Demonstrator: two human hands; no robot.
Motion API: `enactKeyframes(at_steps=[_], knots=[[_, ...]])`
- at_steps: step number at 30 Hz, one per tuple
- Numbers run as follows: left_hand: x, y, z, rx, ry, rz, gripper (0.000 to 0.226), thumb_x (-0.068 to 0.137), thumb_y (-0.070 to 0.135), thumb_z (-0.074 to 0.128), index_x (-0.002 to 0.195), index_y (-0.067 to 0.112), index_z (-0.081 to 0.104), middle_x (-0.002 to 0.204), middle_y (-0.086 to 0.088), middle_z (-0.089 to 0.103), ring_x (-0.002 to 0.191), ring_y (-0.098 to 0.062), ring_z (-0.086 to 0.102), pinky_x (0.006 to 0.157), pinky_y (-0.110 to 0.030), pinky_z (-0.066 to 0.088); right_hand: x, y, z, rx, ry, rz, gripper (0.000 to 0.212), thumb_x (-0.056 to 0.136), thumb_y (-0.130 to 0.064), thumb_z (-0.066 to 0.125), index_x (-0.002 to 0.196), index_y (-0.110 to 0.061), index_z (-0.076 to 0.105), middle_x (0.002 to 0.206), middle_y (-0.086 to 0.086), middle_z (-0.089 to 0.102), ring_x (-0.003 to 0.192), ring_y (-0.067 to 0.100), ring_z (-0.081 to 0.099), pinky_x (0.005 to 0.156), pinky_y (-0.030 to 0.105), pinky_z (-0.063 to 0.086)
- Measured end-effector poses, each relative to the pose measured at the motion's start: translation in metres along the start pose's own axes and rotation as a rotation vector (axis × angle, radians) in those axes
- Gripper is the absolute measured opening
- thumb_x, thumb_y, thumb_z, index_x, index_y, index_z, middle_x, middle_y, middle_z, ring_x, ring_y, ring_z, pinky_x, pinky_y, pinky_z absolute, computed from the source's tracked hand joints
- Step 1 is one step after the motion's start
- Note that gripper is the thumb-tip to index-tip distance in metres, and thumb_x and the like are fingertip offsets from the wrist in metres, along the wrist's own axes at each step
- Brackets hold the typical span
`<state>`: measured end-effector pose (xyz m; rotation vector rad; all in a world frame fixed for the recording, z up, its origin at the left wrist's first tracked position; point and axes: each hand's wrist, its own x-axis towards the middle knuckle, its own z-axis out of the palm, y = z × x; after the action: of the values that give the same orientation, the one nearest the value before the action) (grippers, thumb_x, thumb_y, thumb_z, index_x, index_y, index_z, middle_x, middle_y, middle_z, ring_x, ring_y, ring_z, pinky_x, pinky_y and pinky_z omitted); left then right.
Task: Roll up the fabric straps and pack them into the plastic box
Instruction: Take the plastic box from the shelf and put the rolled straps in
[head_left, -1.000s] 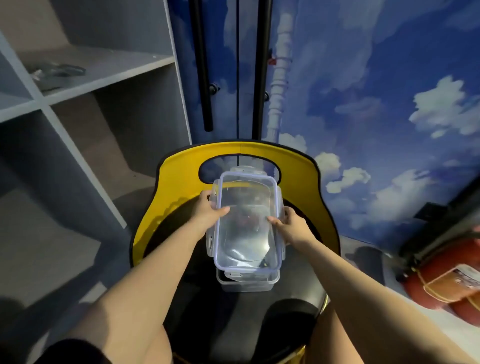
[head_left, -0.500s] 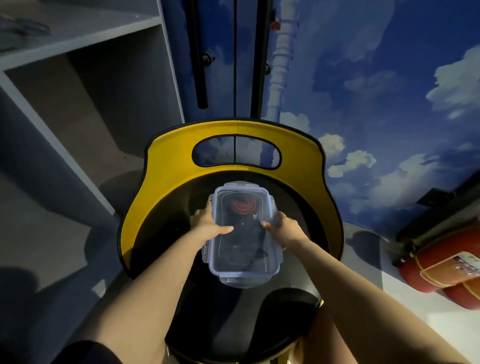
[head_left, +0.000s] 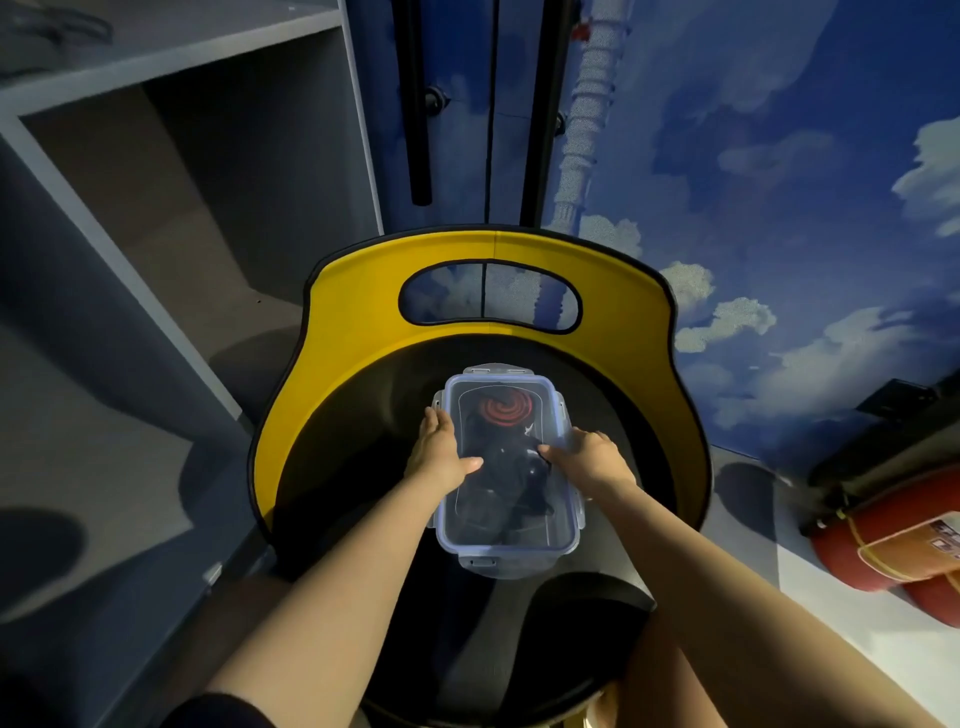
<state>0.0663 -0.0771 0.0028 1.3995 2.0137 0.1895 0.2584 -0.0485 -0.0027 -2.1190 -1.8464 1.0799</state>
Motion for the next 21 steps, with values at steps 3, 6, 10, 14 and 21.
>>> enactKeyframes(at_steps=[3, 6, 10, 14, 21], knots=[[0.0, 0.002, -0.002, -0.043, -0.053, 0.005, 0.09, 0.093, 0.024, 0.056, 0.148, 0.008, -0.013, 0.156, -0.009, -0.021, 0.146, -0.023, -0.009, 0.116, -0.034, 0.012, -0.002, -0.001, 0.002, -0.033, 0.09, -0.05, 0.043, 0.083, -0.049, 0.061, 0.113, -0.017, 0.056, 0.11, 0.004, 0.047, 0.107, 0.028, 0.053, 0.088, 0.039, 0.048], [-0.002, 0.0, -0.002, -0.089, -0.085, 0.021, 0.09, 0.094, 0.022, 0.055, 0.148, 0.01, -0.015, 0.155, -0.008, -0.024, 0.146, -0.022, -0.008, 0.116, -0.034, 0.012, -0.006, -0.001, 0.01, -0.016, 0.175, -0.135, 0.048, 0.086, -0.041, 0.062, 0.126, -0.017, 0.052, 0.128, 0.006, 0.054, 0.117, 0.029, 0.05, 0.089, 0.037, 0.046], [-0.001, -0.002, -0.002, -0.143, -0.109, 0.034, 0.089, 0.094, 0.022, 0.055, 0.147, 0.011, -0.016, 0.155, -0.005, -0.023, 0.146, -0.021, -0.005, 0.116, -0.033, 0.011, -0.008, -0.005, 0.009, 0.057, 0.101, -0.115, 0.039, 0.091, -0.031, 0.057, 0.125, -0.011, 0.053, 0.115, 0.012, 0.064, 0.106, 0.031, 0.057, 0.079, 0.03, 0.043], [0.002, -0.003, 0.001, -0.218, -0.108, 0.028, 0.089, 0.093, 0.022, 0.056, 0.148, 0.015, -0.014, 0.157, 0.0, -0.016, 0.146, -0.019, -0.001, 0.116, -0.034, 0.011, -0.007, -0.006, 0.003, 0.162, 0.044, -0.102, 0.029, 0.091, -0.024, 0.058, 0.118, -0.015, 0.06, 0.11, 0.008, 0.068, 0.103, 0.025, 0.06, 0.077, 0.024, 0.042], [0.007, -0.007, 0.002, -0.458, -0.09, 0.001, 0.084, 0.091, 0.011, 0.059, 0.151, 0.021, 0.002, 0.154, -0.002, 0.026, 0.139, -0.022, 0.031, 0.109, -0.036, 0.031, -0.004, -0.004, 0.003, 0.344, 0.062, -0.024, 0.032, 0.089, -0.024, 0.06, 0.119, -0.016, 0.063, 0.107, 0.004, 0.067, 0.1, 0.019, 0.06, 0.086, 0.026, 0.046]])
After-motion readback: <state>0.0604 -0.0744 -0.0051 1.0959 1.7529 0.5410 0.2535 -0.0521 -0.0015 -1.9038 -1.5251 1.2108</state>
